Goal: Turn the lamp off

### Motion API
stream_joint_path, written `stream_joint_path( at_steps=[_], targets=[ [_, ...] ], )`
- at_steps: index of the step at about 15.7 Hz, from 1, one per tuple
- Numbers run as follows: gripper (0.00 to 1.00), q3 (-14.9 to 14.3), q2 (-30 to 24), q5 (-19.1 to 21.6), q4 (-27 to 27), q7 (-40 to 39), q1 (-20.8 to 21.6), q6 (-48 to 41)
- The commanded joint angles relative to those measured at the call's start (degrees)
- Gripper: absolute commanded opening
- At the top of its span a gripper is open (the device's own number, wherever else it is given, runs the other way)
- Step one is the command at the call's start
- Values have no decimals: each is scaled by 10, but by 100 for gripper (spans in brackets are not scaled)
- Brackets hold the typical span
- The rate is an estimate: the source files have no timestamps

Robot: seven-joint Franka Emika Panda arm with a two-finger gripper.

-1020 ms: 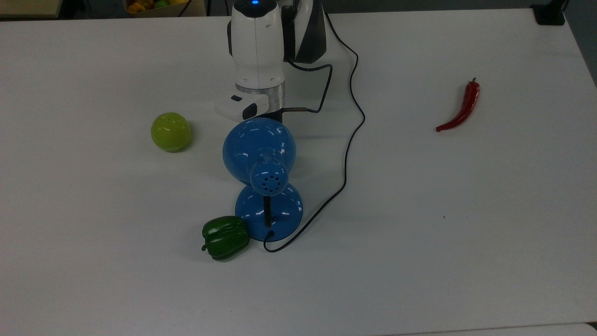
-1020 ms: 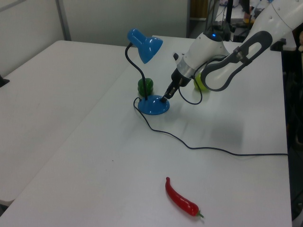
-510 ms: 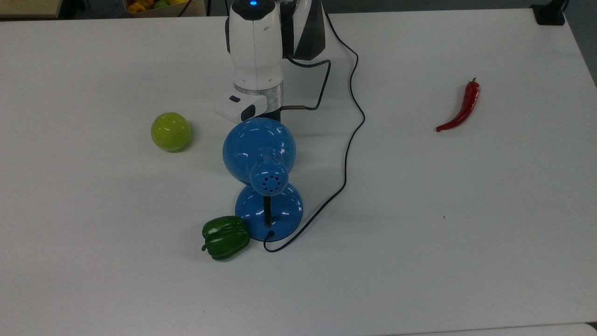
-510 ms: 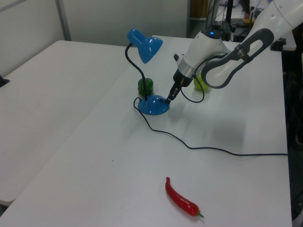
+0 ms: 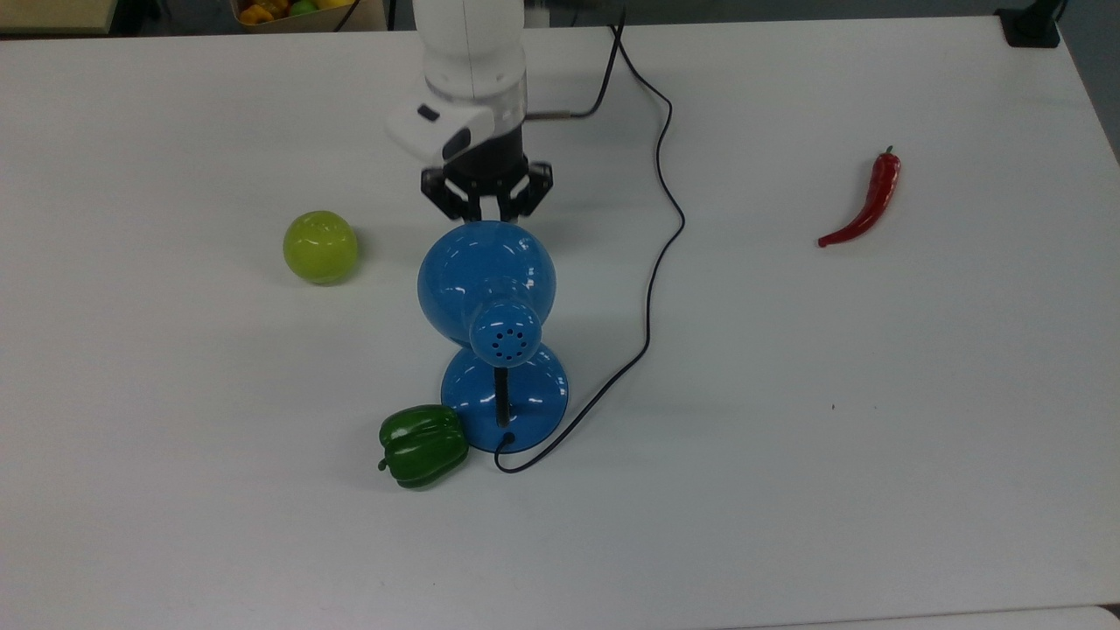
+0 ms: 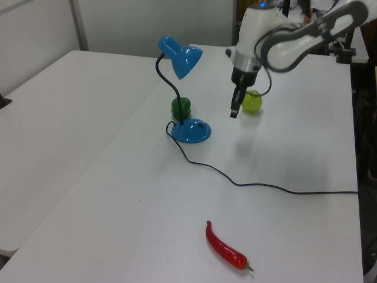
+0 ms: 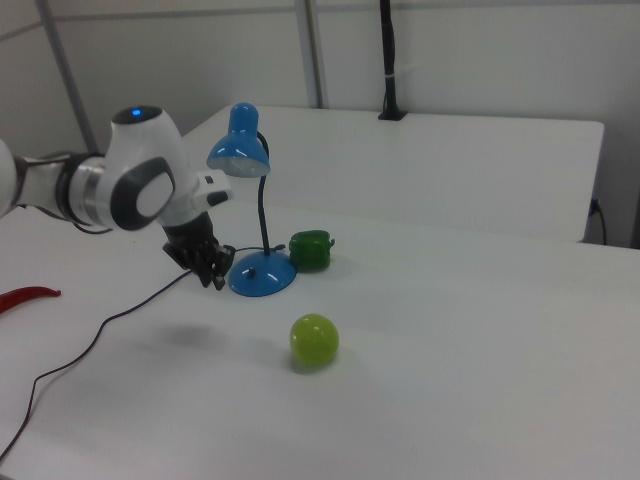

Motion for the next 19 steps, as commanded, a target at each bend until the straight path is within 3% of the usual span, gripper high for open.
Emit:
stream_joint_path(
  at_steps=[1,4,10,14,19],
  targets=[
    [100,-5,-62,-16,1,18,9,-100],
    [100,-5,-89,-15,44,19,6,-207],
    [100,0,-91,-7,170,63,2,-346],
    [100,8,-91,-3,217,96,2,-374],
    [100,15,-88,-2,238,74,-4,-369]
  ],
)
